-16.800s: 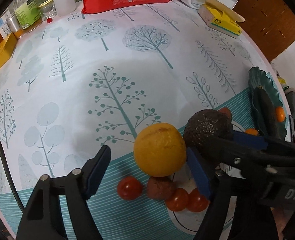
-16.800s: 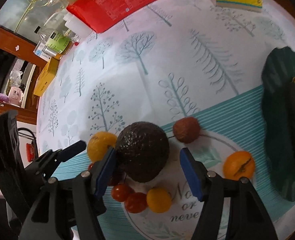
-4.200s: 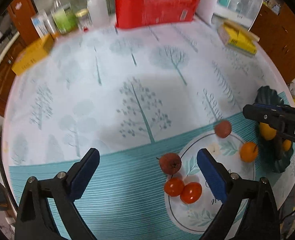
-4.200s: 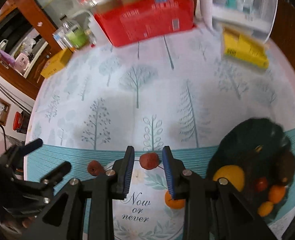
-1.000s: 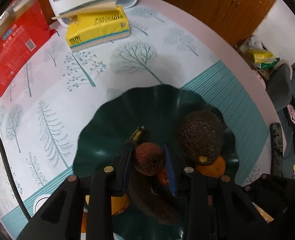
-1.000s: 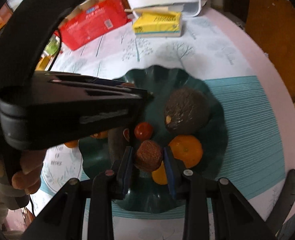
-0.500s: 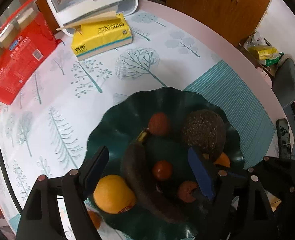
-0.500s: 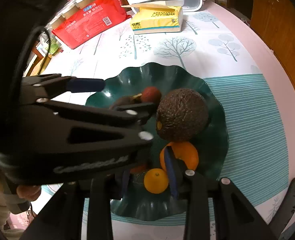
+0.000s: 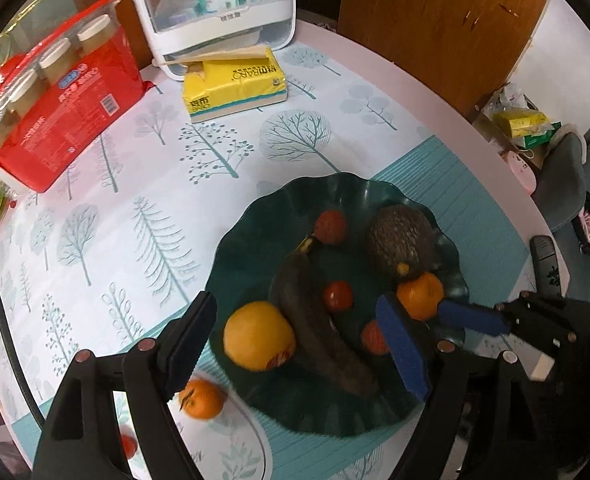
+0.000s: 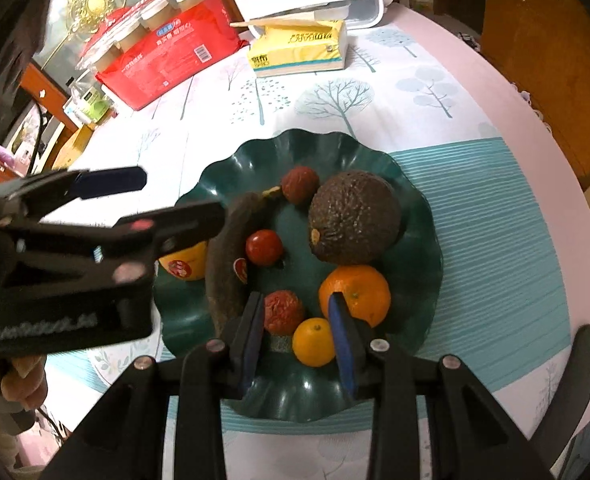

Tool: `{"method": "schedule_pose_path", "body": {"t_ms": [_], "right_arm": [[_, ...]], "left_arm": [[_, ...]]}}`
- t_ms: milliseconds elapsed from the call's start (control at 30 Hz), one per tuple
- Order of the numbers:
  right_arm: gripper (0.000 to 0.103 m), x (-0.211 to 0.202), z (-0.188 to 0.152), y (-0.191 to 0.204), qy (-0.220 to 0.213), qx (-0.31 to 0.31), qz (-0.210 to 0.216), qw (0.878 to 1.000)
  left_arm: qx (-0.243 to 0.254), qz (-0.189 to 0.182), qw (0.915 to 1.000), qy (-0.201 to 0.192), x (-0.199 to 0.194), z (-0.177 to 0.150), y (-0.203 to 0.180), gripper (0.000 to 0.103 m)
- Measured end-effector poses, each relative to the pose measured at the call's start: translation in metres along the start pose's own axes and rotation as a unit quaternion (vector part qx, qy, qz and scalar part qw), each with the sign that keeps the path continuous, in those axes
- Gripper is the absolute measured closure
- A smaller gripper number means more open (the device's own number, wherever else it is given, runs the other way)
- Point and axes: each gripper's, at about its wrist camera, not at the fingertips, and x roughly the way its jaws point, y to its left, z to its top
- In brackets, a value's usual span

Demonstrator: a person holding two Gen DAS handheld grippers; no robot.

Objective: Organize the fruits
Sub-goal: 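Move both grippers back over the white plate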

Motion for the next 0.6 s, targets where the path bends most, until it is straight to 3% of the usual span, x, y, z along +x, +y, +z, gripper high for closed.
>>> {"method": "schedule_pose_path", "body": {"t_ms": [367, 600], "right_arm": [[0.063, -0.045, -0.008, 0.041, -0.045, 0.022, -0.001, 0.999], [0.063, -0.076, -0.012, 0.080, -0.084, 0.025, -0.006, 0.996]], "left_arm": [[-0.006, -0.023, 0.9989, -0.040, -0.083, -0.039, 0.042, 0.013], [-0.010, -0.024, 0.9973, -0.069, -0.125, -0.065, 0.077, 0.012]]}}
